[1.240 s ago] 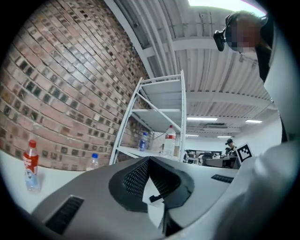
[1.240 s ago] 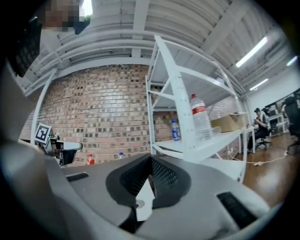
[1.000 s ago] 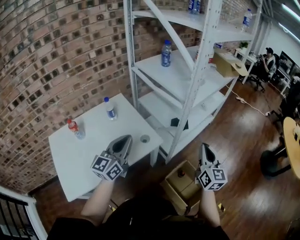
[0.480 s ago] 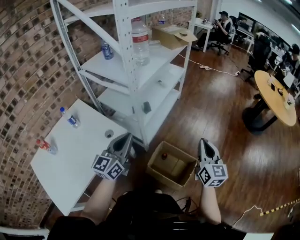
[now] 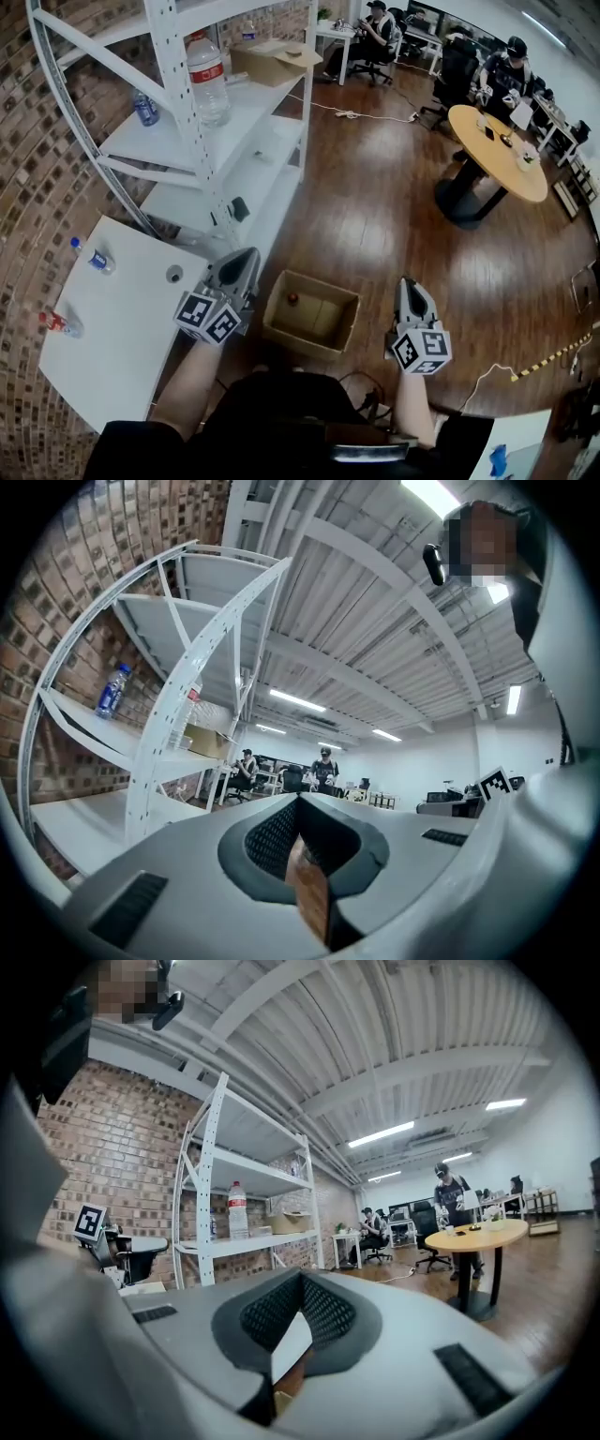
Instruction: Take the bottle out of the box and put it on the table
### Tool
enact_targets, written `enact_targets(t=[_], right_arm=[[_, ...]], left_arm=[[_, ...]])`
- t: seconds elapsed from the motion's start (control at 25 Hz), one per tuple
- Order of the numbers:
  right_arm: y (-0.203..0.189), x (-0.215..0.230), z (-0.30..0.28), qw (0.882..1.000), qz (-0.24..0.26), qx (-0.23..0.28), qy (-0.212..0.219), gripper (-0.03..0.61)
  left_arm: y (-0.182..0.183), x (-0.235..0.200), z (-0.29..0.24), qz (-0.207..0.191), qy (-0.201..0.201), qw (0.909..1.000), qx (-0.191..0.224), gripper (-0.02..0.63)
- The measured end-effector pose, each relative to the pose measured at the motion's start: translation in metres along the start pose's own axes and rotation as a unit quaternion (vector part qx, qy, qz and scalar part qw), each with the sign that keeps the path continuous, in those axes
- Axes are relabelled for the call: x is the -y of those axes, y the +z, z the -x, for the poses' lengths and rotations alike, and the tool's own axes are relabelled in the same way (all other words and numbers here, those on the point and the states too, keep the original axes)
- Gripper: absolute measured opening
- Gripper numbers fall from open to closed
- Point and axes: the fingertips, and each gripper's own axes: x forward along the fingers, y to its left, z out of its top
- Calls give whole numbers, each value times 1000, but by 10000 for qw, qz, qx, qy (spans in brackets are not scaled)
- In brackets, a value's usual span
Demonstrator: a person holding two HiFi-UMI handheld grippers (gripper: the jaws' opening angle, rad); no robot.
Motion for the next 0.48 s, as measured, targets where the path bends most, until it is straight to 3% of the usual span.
enact_targets(t=[0.2,0.48], right_arm=[[11,4,15,9993,-79,136,-352,5],[7,-36,2,9998,75,41,-162,2]], left_arm=[[9,5,-10,56,-358,9993,76,3],[13,-19,6,114,-267,9996,70,3]])
